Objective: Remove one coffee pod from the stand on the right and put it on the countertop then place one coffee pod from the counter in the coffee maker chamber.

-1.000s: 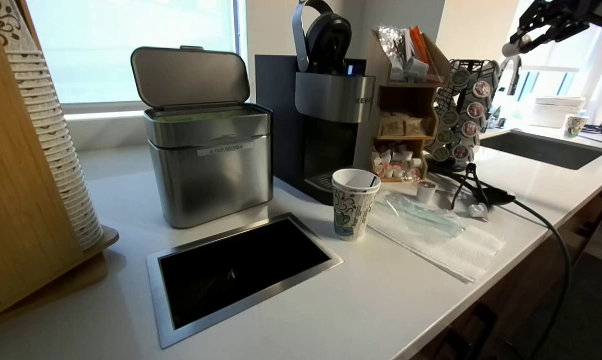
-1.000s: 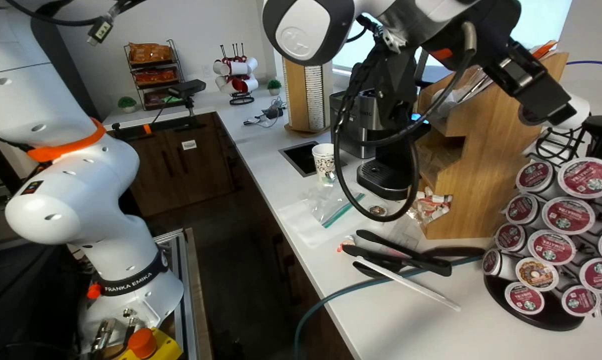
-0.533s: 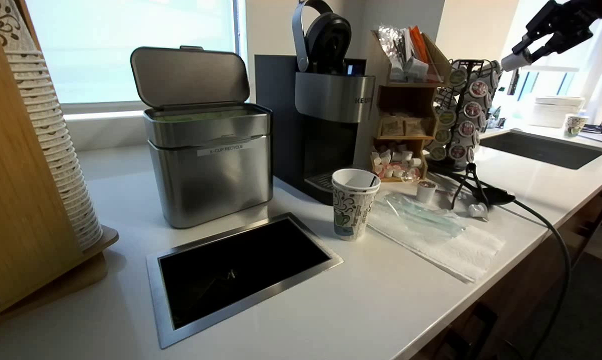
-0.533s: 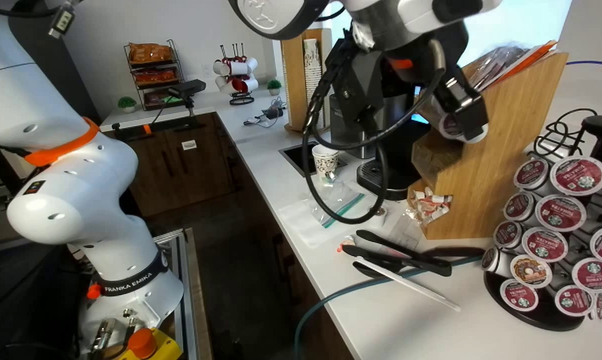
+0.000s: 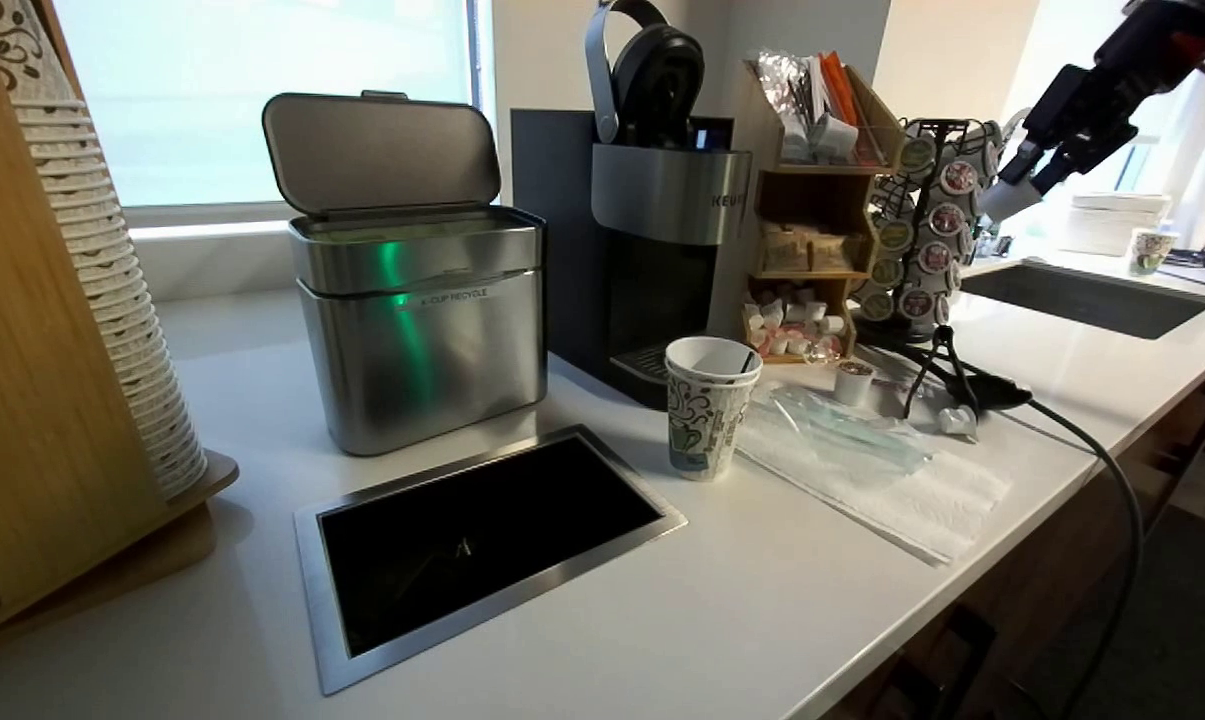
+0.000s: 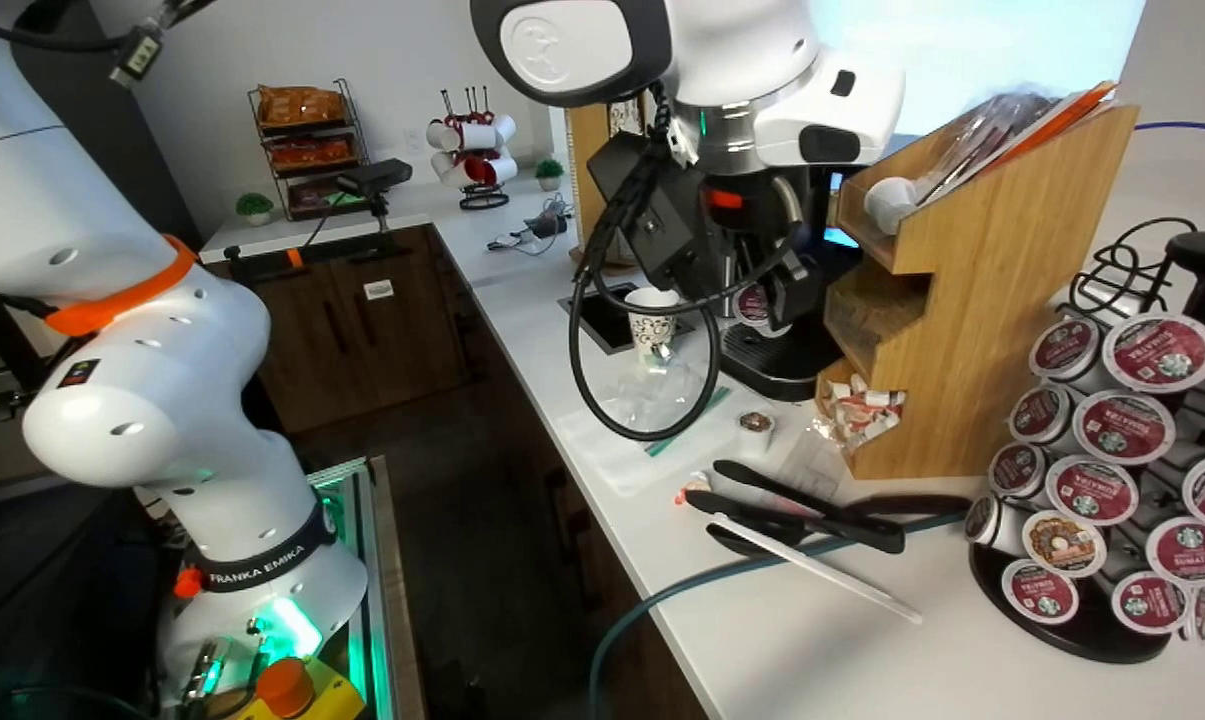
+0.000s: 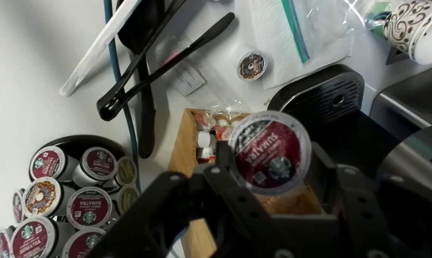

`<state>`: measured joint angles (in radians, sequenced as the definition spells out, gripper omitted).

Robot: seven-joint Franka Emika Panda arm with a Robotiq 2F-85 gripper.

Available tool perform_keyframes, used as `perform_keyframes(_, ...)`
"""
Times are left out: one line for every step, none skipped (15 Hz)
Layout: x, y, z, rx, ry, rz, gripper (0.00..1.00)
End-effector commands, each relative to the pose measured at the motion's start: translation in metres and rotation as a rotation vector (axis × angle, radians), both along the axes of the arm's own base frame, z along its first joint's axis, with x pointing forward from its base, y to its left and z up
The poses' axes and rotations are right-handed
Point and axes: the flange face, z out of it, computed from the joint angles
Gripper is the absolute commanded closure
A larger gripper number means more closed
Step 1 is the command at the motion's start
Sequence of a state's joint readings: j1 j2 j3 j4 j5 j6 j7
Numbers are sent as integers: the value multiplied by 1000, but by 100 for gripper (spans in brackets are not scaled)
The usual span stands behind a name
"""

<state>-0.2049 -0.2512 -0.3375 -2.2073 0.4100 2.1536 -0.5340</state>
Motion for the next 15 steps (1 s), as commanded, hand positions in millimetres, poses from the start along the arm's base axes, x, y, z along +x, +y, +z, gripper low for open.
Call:
perform_keyframes(1,0,1,-1,-1,0,46)
perform_keyframes(0,-1,1,-1,-1,-2,46)
perform_keyframes(-1,-4,1,0,-2,-7,46)
perform_keyframes(2,9,-3,-25,10,34,71)
perform_keyframes(5,31,-8,-53,33,98,71)
perform_keyframes(7,44,-12,-77,49,140,71)
perform_keyframes(8,65,-21,-93,77,197,71)
perform_keyframes(8,82,-27,-102,99,247,71)
perform_keyframes(8,99,-37,-112,132,296,71)
perform_keyframes(8,113,-47,-123,164,342,71)
perform_keyframes(6,123,-57,-138,204,382,71)
perform_keyframes(3,134,-67,-150,237,415,71)
perform_keyframes(-1,139,-76,-162,276,438,71)
perform_keyframes(-3,135,-89,-213,336,410,71)
perform_keyframes(-6,127,-97,-259,374,377,71)
